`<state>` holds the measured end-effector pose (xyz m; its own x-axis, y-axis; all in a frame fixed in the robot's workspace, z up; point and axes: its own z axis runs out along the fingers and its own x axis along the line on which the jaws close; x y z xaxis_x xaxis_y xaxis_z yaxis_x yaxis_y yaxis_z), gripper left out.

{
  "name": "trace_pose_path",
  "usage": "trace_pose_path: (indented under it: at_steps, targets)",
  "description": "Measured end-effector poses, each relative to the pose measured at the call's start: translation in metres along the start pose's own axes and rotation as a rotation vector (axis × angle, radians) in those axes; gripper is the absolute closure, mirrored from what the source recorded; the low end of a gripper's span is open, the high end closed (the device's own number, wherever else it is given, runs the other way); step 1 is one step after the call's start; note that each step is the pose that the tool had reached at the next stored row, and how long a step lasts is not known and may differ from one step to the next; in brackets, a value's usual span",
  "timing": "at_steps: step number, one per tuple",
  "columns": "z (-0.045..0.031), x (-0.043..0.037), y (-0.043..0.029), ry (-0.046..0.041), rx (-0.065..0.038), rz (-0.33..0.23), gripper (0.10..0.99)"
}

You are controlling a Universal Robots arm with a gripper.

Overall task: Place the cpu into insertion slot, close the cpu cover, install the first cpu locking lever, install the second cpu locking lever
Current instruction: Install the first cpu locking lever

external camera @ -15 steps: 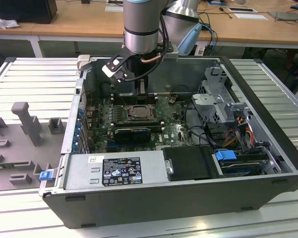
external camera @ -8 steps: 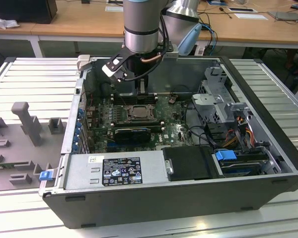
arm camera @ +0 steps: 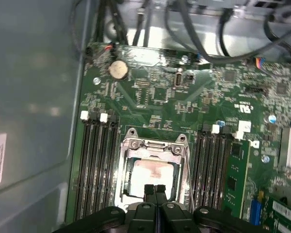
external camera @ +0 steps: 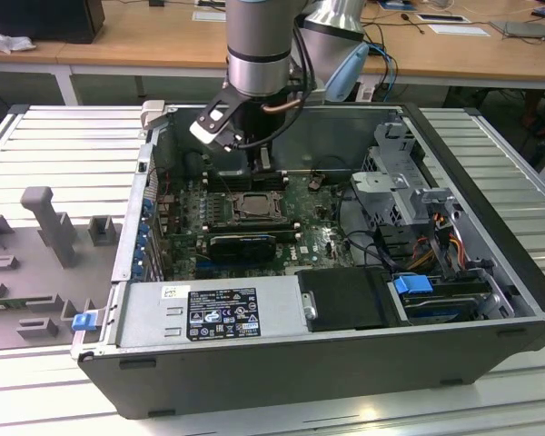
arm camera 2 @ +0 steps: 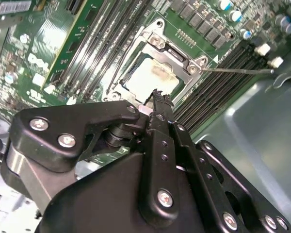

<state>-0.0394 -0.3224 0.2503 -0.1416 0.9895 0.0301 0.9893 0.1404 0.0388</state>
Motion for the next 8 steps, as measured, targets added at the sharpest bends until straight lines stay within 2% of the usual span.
trace_pose_path:
  at_steps: [8]
  targets:
    - [0.0000, 0.0000, 0.0000, -0.0020, 0.005, -0.131, 0.980]
